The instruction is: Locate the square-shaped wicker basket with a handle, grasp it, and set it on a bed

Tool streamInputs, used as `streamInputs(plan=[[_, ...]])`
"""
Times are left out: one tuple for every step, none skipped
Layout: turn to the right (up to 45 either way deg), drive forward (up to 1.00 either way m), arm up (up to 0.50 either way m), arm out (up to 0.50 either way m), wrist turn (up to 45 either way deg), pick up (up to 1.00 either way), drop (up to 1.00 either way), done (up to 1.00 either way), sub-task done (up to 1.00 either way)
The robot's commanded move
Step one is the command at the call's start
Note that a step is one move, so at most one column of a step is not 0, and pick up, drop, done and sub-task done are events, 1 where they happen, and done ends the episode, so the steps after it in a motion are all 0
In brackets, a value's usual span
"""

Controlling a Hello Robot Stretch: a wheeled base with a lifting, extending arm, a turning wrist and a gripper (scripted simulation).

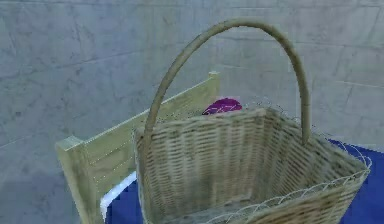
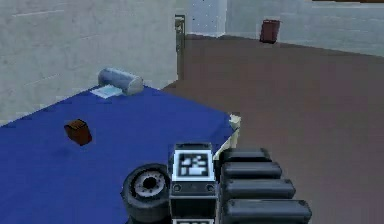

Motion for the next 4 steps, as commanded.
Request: streamInputs(plan=[[-45.0,0.0,0.0,0.0,0.0,0.0,0.0,0.0,0.0],[-45.0,0.0,0.0,0.0,0.0,0.0,0.0,0.0,0.0],[-12.0,0.0,0.0,0.0,0.0,0.0,0.0,0.0,0.0],[45.0,0.0,0.0,0.0,0.0,0.0,0.0,0.0,0.0]])
